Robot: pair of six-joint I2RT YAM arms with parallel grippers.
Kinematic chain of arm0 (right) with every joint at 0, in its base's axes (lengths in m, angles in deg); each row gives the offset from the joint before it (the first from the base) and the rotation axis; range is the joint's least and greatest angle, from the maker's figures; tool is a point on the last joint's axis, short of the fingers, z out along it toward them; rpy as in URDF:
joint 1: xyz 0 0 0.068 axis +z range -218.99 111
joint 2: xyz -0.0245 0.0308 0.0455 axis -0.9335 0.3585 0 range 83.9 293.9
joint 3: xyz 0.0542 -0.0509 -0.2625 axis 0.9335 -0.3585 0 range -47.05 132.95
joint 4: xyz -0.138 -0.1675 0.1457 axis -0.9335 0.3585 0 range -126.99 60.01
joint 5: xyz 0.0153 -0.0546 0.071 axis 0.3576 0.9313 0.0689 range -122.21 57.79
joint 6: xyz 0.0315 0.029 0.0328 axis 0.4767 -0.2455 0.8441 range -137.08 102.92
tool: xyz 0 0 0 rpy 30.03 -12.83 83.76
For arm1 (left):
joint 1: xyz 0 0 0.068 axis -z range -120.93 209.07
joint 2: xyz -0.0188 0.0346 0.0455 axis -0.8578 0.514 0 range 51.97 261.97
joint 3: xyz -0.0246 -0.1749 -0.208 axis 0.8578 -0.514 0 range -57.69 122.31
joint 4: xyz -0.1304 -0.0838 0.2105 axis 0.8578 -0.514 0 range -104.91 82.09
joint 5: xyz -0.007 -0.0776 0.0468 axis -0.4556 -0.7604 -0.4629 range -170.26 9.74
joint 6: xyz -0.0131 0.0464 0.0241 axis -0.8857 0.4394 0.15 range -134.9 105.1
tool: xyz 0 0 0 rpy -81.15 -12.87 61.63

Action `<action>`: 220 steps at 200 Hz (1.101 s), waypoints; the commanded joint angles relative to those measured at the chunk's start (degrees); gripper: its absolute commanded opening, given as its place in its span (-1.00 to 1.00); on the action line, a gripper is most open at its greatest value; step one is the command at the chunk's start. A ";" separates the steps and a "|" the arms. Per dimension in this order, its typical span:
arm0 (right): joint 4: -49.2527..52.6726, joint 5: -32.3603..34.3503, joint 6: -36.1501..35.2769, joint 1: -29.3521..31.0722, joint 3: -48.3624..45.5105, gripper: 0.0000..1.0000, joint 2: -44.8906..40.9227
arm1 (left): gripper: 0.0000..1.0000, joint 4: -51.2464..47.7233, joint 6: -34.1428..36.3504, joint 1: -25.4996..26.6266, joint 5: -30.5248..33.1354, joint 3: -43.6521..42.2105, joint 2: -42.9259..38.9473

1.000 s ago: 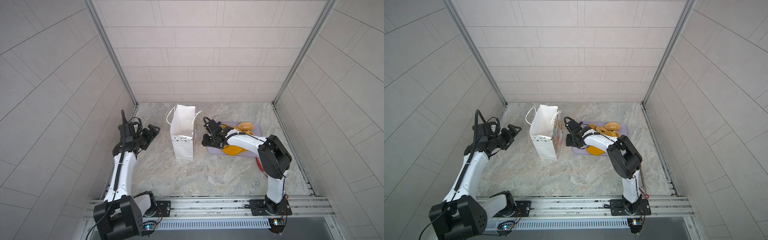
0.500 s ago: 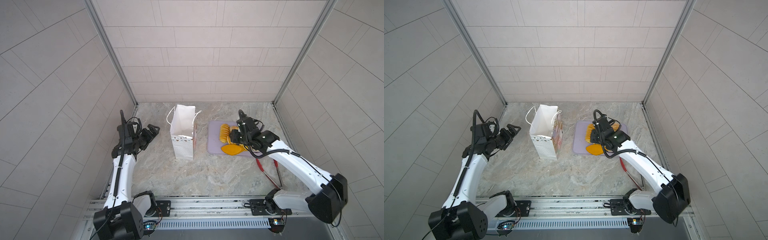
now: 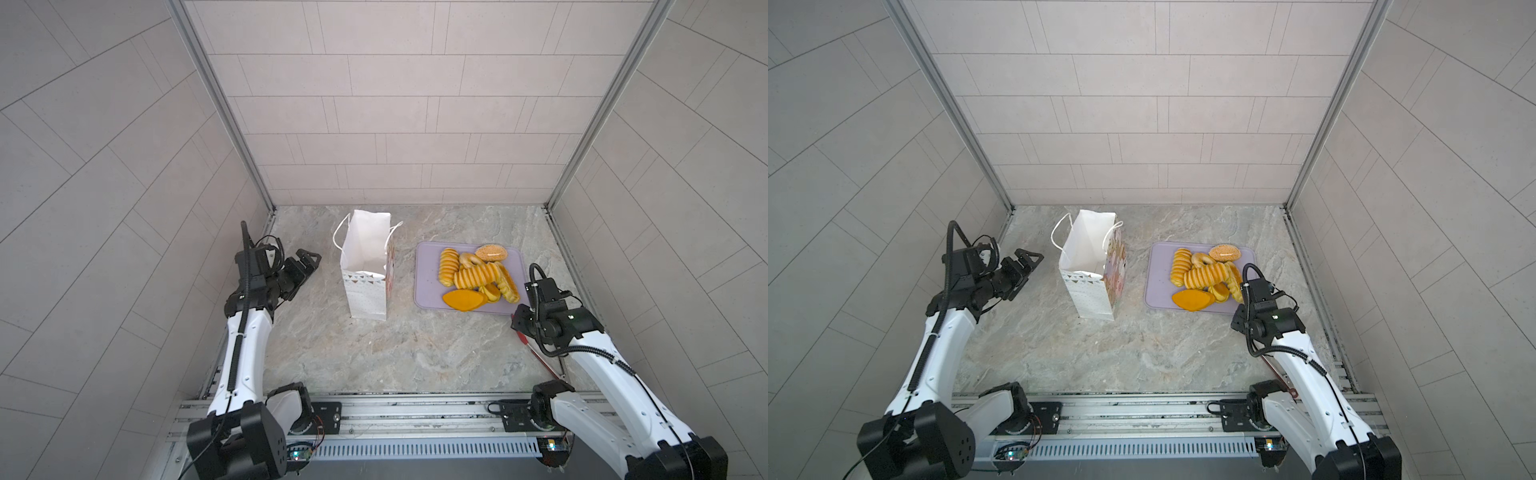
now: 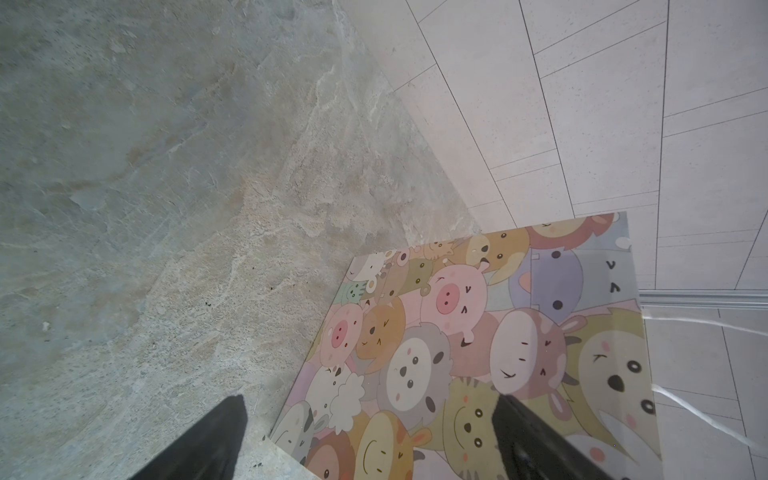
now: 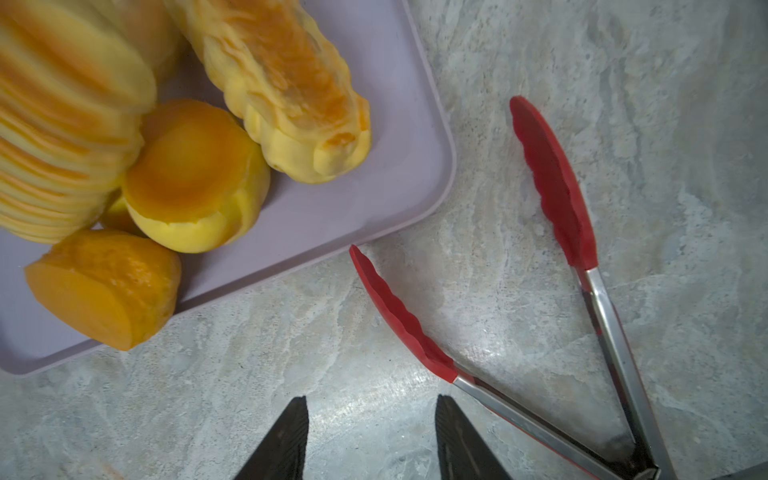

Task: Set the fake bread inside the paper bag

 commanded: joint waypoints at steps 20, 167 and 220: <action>0.39 -1.31 0.42 -5.52 -0.99 0.17 -0.51 | 1.00 2.35 -0.63 -0.16 -1.28 -1.21 -0.22; -3.47 -1.14 -10.18 -28.56 3.97 0.28 14.96 | 1.00 7.70 -4.44 -0.14 -5.61 -1.78 2.64; -5.11 -1.48 -10.22 -29.37 3.39 0.26 22.04 | 1.00 8.57 -5.23 -0.16 -6.71 -2.14 2.11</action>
